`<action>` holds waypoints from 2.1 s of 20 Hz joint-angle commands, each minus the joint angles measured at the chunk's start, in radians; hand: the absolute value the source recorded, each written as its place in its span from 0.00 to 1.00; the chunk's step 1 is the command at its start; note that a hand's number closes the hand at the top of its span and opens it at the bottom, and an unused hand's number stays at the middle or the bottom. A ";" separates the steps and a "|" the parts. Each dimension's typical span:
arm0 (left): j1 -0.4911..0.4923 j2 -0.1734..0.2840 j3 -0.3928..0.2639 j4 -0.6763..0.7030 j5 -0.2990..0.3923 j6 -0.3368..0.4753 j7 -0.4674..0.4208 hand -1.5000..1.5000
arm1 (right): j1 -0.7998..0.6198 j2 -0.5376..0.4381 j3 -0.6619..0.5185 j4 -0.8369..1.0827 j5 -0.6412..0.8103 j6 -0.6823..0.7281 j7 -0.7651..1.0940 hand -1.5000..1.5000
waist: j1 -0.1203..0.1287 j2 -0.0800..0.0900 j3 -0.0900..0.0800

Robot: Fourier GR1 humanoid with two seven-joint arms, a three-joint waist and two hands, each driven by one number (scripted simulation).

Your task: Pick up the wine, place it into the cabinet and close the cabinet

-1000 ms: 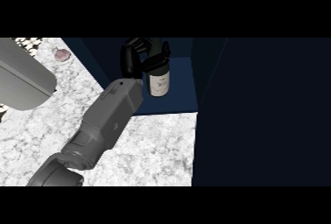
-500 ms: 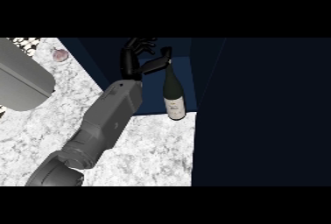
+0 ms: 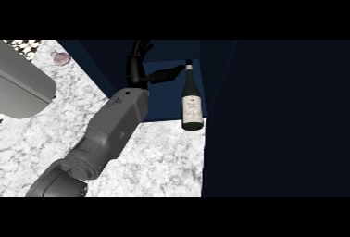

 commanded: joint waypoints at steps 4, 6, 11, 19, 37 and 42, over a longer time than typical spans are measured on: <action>0.071 0.024 -0.003 0.030 -0.022 0.007 -0.052 0.00 | -0.013 0.008 -0.008 -0.042 -0.019 -0.017 0.008 0.00 | 0.004 0.011 -0.005; 0.060 0.039 0.003 0.028 -0.020 -0.005 -0.045 0.00 | -0.026 -0.004 -0.019 -0.048 -0.051 -0.012 0.027 0.00 | -0.004 0.014 -0.005; 0.053 -0.001 0.030 0.007 -0.007 0.030 -0.091 0.00 | -0.015 -0.002 -0.003 -0.061 -0.036 -0.007 0.028 0.00 | -0.007 0.012 -0.005; 0.048 0.038 0.026 0.009 -0.020 -0.090 -0.056 0.00 | -0.037 -0.007 -0.040 -0.037 -0.056 -0.018 0.027 0.00 | 0.006 0.008 -0.005; 0.098 -0.005 0.003 -0.007 0.056 -0.210 -0.121 0.00 | -0.011 0.012 0.038 -0.052 -0.011 -0.018 0.039 0.00 | 0.005 -0.007 -0.005; 0.152 -0.005 -0.036 -0.017 0.107 -0.251 -0.156 0.00 | -0.065 0.023 0.011 0.015 -0.020 -0.036 0.021 0.00 | 0.012 -0.011 -0.005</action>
